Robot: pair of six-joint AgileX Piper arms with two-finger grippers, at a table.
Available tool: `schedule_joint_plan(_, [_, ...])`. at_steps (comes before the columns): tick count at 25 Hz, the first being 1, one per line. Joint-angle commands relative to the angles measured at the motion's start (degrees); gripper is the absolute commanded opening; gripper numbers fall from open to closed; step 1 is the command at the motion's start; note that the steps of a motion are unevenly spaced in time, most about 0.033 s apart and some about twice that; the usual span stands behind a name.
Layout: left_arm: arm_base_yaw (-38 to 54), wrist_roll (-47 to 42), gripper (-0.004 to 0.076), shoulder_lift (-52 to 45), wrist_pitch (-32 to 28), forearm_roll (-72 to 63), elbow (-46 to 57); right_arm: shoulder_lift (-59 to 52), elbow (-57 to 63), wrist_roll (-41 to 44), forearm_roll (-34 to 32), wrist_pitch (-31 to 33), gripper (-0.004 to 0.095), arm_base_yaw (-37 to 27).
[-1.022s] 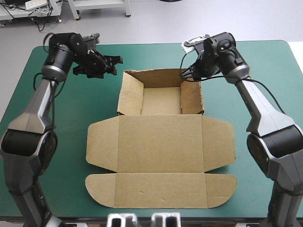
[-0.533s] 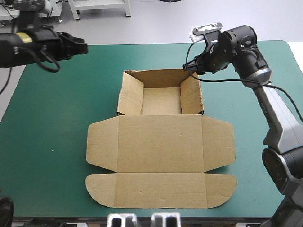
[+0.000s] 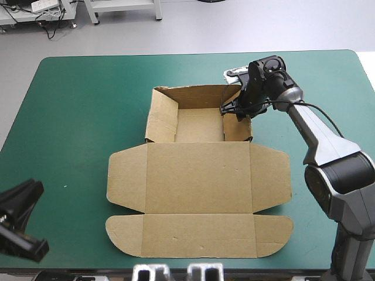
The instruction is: Fold the box
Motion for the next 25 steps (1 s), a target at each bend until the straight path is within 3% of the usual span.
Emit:
schedule_joint_plan(1, [0.15,-1.14,0.006,-6.33,-0.12,0.51,5.25,-2.03,-1.28,-0.21,-1.32,-1.79,0.0236,-0.49])
schedule_joint_plan(2, [0.15,-2.43,0.006,-6.9,2.17,0.81,5.88,-2.02,-1.28,-0.21,-1.76,-2.05,0.0164,-0.49])
schedule_joint_plan(3, [0.15,-3.81,0.006,-6.89,2.38,-0.05,6.27,-2.02,-1.28,-0.67,-4.31,-2.07,0.0017,-0.49])
schedule_joint_plan(4, [0.15,-3.81,0.006,-6.51,2.03,-0.81,6.27,-2.19,-1.28,-0.67,-6.61,-1.56,-0.0023,-0.49])
schedule_joint_plan(7, [0.15,-3.2,0.0057,-4.81,0.9,-2.08,6.27,-4.02,-1.96,-2.07,-16.63,1.44,-0.0024,-2.66])
schedule_joint_plan(12, [0.24,-3.2,0.0057,-3.36,0.84,-1.05,6.27,-9.33,-2.1,-6.72,-18.33,1.44,-0.0024,-17.6])
schedule_joint_plan(14, [0.24,-3.2,0.0055,-3.06,0.84,-1.05,6.27,-9.87,-2.1,-6.98,-16.94,1.44,-0.0024,-23.43])
schedule_joint_plan(19, [0.24,-3.32,0.0039,-2.19,0.84,-1.5,6.27,-7.91,-2.1,-8.91,-5.87,1.44,-0.0024,-38.65])
schedule_joint_plan(25, [0.24,-3.32,0.0035,-0.09,0.84,-2.1,6.27,-3.51,-2.1,-15.33,-5.5,1.44,0.0015,-43.67])
